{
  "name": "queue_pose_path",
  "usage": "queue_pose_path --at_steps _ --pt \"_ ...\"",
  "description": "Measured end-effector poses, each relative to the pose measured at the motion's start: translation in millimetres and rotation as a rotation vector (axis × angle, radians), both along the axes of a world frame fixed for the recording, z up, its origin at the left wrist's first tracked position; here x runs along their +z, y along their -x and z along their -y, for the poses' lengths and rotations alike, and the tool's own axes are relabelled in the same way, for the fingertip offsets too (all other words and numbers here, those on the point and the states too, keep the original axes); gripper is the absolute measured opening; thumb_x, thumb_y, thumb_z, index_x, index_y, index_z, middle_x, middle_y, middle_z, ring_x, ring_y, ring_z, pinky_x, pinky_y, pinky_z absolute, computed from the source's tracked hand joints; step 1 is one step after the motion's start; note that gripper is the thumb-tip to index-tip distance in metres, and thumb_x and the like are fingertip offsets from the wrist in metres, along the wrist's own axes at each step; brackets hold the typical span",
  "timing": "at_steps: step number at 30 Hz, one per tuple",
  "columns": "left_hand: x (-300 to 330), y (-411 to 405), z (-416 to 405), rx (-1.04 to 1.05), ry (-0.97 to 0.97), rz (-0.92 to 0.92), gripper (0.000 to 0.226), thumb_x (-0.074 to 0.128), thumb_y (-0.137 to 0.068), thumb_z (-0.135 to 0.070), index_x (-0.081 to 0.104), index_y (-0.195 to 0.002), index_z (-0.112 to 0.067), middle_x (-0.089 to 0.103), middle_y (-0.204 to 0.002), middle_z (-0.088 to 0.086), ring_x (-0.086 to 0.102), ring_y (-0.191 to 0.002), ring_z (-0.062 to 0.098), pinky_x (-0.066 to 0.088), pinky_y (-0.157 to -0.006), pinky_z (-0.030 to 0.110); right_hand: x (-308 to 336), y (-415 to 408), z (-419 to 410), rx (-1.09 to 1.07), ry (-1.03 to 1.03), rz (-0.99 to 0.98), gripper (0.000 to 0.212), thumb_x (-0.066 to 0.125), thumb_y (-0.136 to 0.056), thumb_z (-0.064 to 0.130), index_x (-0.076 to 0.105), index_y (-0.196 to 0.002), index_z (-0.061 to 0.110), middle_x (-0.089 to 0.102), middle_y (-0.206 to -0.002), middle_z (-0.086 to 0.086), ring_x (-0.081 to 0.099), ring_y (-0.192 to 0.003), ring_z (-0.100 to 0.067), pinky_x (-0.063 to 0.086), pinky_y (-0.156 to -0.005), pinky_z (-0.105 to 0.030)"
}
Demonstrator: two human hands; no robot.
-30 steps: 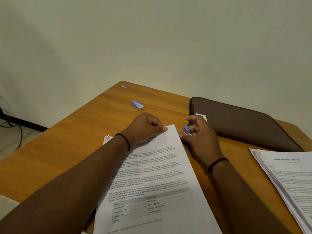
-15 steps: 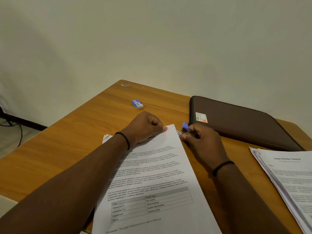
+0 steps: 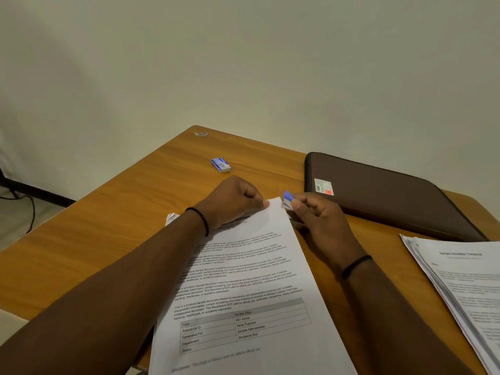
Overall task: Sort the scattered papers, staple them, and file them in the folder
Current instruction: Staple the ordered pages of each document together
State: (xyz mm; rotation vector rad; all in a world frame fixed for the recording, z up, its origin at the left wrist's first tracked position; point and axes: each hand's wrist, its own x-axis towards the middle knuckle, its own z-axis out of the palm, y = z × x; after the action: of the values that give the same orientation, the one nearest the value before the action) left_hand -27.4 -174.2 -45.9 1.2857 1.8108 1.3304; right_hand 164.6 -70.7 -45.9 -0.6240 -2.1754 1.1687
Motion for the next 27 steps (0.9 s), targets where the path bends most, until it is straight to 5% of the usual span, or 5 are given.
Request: queue_pose_path --at_steps 7,11,14,20,27 --pt "0.9 -0.5 1.2 0.0 0.007 -0.026 0.025 0.073 -0.089 -0.015 0.071 -0.073 0.005 0.053 -0.05 -0.002 0.041 -0.045 0.006 0.037 -0.047 0.018 8.8 9.5 7.0 -0.043 0.157 0.004 0.018 0.066 -0.091 0.031 0.067 -0.103 0.018 0.075 -0.086 0.003 0.07 -0.077 -0.012 0.056 -0.062 -0.019" --pt "0.0 -0.9 2.2 -0.005 -0.007 -0.04 0.023 0.072 -0.089 -0.015 0.073 -0.076 0.004 0.064 -0.064 0.017 0.05 -0.056 0.014 0.042 -0.055 0.025 14.5 7.1 3.4 -0.036 0.302 0.067 0.041 0.073 -0.078 0.044 0.067 -0.108 0.017 0.076 -0.094 -0.004 0.071 -0.09 -0.02 0.057 -0.072 -0.027" --pt "-0.9 1.3 2.0 -0.005 -0.004 -0.033 0.022 0.072 -0.089 -0.013 0.073 -0.073 0.002 0.062 -0.061 0.014 0.048 -0.056 0.012 0.041 -0.054 0.023 16.8 4.4 2.8 0.022 0.349 0.161 0.02 0.073 -0.084 0.037 0.074 -0.098 0.022 0.076 -0.099 0.003 0.068 -0.1 -0.02 0.055 -0.089 -0.035" --pt "-1.4 2.3 1.3 -0.017 0.005 -0.035 0.022 0.073 -0.089 -0.015 0.074 -0.077 0.003 0.059 -0.061 0.007 0.046 -0.055 0.012 0.039 -0.052 0.021 17.5 6.3 12.4 0.016 0.332 0.143 0.006 0.068 -0.091 0.02 0.075 -0.09 0.018 0.075 -0.088 0.003 0.069 -0.08 -0.009 0.049 -0.063 -0.014" --pt "1.2 1.0 2.2 -0.017 -0.003 -0.05 0.021 0.074 -0.088 -0.015 0.075 -0.079 0.004 0.062 -0.067 0.023 0.048 -0.061 0.016 0.04 -0.06 0.029 19.0 8.2 14.1 -0.013 0.308 0.163 0.015 0.064 -0.094 0.022 0.075 -0.098 0.012 0.075 -0.089 0.003 0.067 -0.078 -0.005 0.047 -0.062 -0.013"
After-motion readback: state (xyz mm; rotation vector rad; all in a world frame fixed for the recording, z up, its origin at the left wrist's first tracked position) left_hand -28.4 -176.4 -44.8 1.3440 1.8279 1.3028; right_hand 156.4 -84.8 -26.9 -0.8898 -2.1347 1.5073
